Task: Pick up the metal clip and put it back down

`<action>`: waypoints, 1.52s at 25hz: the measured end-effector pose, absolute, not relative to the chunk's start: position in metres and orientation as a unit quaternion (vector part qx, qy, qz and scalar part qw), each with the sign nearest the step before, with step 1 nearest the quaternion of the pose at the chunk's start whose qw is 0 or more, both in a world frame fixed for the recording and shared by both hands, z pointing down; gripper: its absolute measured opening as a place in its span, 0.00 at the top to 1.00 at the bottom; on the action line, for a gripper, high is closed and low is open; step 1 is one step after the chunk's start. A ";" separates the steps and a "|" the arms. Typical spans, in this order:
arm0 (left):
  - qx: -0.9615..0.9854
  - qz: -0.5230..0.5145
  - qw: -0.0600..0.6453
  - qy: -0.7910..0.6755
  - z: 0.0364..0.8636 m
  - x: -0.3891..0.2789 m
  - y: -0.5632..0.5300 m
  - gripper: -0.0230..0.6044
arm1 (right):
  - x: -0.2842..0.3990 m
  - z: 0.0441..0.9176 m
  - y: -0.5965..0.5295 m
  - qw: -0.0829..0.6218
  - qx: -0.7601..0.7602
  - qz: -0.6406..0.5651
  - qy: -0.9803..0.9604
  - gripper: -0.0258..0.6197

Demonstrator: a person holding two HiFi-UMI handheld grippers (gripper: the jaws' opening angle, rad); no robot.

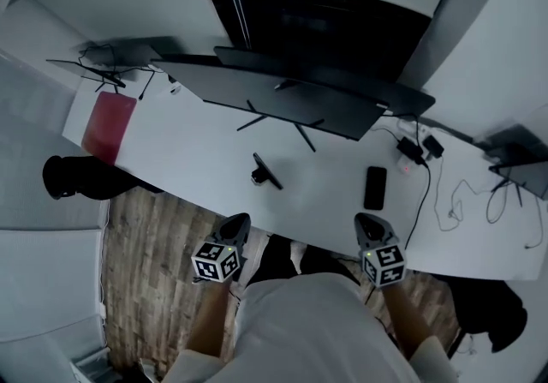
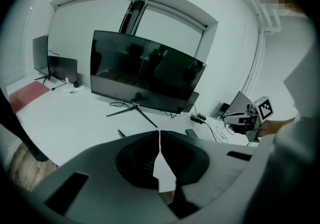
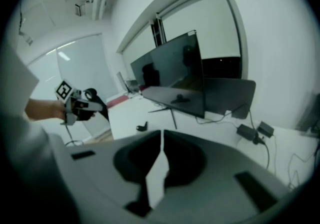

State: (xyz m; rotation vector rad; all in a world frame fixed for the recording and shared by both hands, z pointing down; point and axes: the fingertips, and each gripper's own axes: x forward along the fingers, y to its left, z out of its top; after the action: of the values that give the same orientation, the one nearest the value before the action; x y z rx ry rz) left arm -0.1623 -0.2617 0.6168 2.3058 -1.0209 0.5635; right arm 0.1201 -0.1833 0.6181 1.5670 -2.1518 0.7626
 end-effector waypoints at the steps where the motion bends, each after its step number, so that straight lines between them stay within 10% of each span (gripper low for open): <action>1: 0.856 0.215 0.279 -0.378 0.623 -0.162 -0.266 0.90 | 0.119 0.620 -0.184 0.184 0.560 0.273 -0.760 0.90; 21: 0.798 0.287 0.433 -0.304 0.772 -0.179 -0.360 0.89 | 0.083 0.642 -0.194 0.240 0.618 0.328 -0.673 0.90; 32: 0.693 0.221 0.624 -0.285 0.851 -0.163 -0.376 0.65 | 0.062 0.658 -0.196 0.255 0.629 0.349 -0.646 0.90; 38: 0.649 0.189 0.675 -0.295 0.869 -0.156 -0.384 0.80 | 0.062 0.665 -0.190 0.256 0.645 0.366 -0.620 0.90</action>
State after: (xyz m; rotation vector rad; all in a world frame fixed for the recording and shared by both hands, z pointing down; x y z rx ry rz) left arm -0.1559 -0.3835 0.8692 1.4603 -0.6641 0.4247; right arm 0.0622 -0.1904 0.6647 1.7501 -1.6839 0.9922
